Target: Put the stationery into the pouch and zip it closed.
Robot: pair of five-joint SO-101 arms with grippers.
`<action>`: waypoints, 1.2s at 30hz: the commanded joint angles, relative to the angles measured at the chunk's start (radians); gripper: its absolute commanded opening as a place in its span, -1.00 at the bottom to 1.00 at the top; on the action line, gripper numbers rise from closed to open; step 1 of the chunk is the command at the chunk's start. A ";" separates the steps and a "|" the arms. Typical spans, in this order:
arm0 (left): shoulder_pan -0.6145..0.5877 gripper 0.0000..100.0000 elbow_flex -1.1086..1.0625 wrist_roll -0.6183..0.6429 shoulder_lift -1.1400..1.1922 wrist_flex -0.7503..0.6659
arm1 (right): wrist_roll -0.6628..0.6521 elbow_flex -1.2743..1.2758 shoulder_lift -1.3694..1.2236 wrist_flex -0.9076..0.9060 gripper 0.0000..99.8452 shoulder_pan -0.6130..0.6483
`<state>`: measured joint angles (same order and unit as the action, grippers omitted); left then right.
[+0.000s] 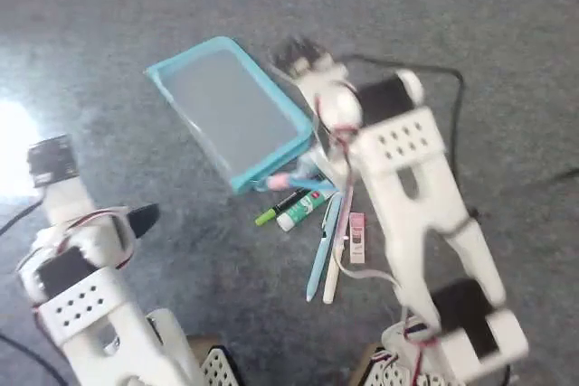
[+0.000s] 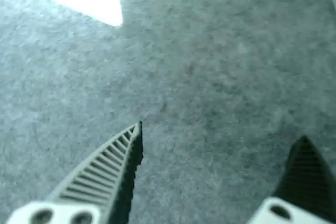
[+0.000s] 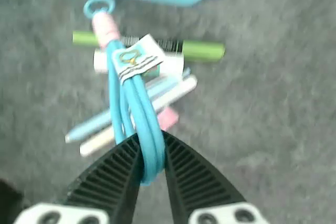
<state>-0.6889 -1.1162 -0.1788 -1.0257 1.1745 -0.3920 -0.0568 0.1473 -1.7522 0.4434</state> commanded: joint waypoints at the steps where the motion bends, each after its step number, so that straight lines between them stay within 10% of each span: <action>1: 0.098 -0.18 0.070 0.025 0.005 0.002 | -0.038 0.245 0.183 0.076 -0.98 -0.090; 8: 0.176 -0.18 0.012 0.087 0.005 -0.026 | -0.126 0.582 0.346 0.265 -0.89 -0.243; 15: 0.176 -0.18 -0.001 0.086 0.005 -0.028 | -0.176 0.552 0.430 0.150 -0.22 -0.219; 24: 0.176 -0.18 -0.116 0.054 0.005 -0.135 | -0.028 0.365 0.225 0.180 -0.38 0.073; 36: 0.176 -0.18 -0.128 0.038 0.005 -0.146 | -0.037 0.365 0.170 0.088 -0.30 -0.162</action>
<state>-0.5186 -1.2513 -0.1297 -1.0257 1.0518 -0.4350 0.2915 0.2209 -1.6863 0.2961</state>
